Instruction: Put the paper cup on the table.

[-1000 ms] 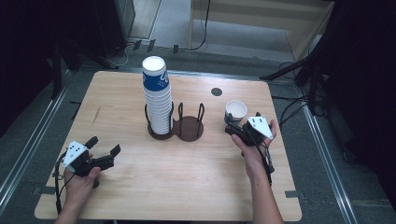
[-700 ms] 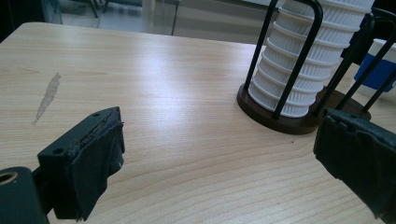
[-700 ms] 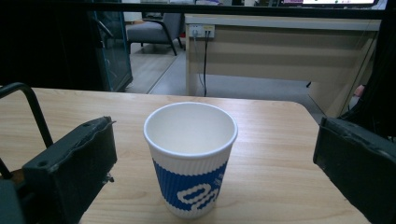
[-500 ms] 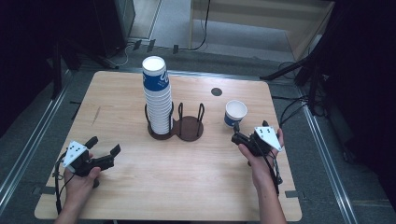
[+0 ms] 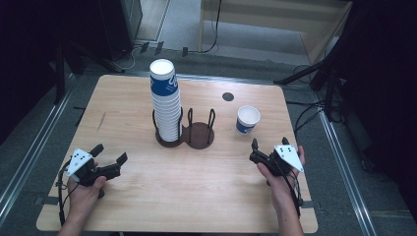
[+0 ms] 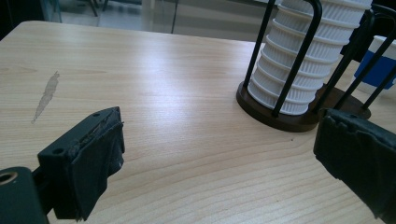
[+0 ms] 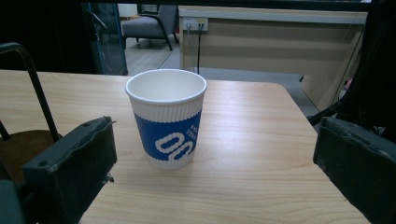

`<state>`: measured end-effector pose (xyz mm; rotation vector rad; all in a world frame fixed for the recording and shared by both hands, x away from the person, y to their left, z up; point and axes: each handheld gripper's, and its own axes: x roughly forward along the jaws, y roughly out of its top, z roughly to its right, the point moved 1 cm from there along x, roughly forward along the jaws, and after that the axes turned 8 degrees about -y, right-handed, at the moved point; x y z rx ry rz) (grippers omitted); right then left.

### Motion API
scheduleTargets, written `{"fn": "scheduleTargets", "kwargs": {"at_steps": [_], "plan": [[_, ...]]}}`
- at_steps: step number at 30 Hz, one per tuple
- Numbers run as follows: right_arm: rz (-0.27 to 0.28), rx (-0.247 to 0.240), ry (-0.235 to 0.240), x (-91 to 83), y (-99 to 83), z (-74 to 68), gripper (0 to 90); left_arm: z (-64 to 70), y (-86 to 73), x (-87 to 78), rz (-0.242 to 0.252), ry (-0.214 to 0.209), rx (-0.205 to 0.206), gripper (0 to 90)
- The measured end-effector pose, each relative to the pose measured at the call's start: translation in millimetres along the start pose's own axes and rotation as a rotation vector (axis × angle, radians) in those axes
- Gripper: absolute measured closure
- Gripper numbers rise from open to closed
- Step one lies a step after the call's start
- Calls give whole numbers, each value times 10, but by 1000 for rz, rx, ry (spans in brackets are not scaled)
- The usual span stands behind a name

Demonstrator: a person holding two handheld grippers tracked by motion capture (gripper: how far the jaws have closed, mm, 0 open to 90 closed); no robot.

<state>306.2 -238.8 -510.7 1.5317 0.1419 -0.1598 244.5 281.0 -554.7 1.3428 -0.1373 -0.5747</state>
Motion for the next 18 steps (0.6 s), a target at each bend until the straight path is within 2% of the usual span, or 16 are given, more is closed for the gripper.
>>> {"fn": "scheduleTargets", "kwargs": {"at_steps": [18], "plan": [[-28,1,-30,-244,-223,301,0,8,-1,0,-8,2,6,25]]}}
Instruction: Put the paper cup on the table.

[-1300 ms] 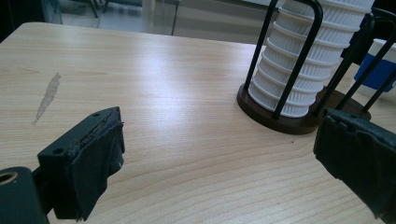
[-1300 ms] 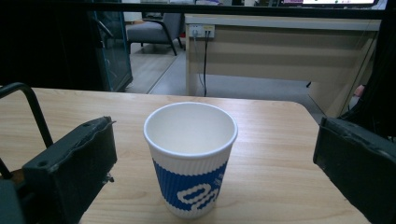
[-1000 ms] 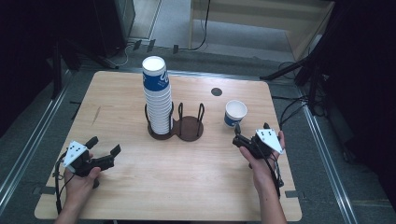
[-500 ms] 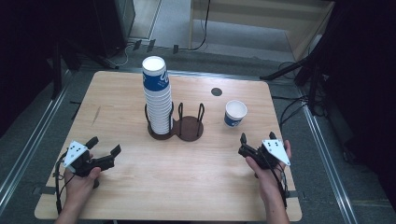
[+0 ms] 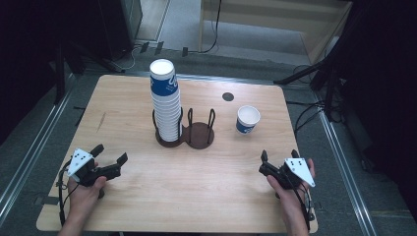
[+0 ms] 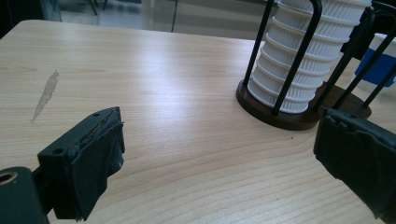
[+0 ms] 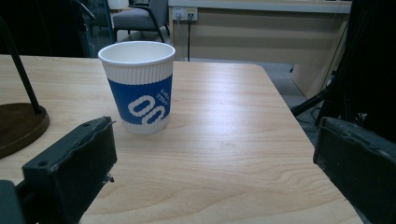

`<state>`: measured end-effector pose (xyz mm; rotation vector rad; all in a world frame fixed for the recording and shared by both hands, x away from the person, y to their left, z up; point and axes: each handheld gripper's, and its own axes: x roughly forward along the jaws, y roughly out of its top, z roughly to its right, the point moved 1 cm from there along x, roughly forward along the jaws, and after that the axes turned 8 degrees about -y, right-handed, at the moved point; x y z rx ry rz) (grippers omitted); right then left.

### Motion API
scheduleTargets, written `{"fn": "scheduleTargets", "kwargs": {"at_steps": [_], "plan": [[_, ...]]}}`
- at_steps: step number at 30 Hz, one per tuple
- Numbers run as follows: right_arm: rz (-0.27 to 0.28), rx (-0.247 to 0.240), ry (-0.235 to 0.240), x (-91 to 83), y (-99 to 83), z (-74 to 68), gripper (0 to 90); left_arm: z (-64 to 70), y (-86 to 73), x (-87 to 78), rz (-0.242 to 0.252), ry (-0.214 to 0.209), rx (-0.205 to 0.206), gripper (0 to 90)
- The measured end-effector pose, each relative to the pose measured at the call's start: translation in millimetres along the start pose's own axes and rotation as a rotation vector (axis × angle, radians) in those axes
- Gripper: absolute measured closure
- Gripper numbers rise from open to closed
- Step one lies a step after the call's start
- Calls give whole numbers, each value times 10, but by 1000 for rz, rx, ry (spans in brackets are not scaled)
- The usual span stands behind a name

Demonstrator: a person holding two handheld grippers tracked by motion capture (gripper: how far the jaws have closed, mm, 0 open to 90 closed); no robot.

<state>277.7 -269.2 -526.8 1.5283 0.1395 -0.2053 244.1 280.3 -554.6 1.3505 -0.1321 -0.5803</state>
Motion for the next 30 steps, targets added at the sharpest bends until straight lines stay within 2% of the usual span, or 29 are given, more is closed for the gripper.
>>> {"fn": "scheduleTargets", "kwargs": {"at_steps": [26,30], "plan": [[-27,13,-58,-253,-198,409,0,5,-1,-1,3,2,3,25],[-30,14,-60,-257,-192,416,0,5,0,2,0,3,2,24]]}}
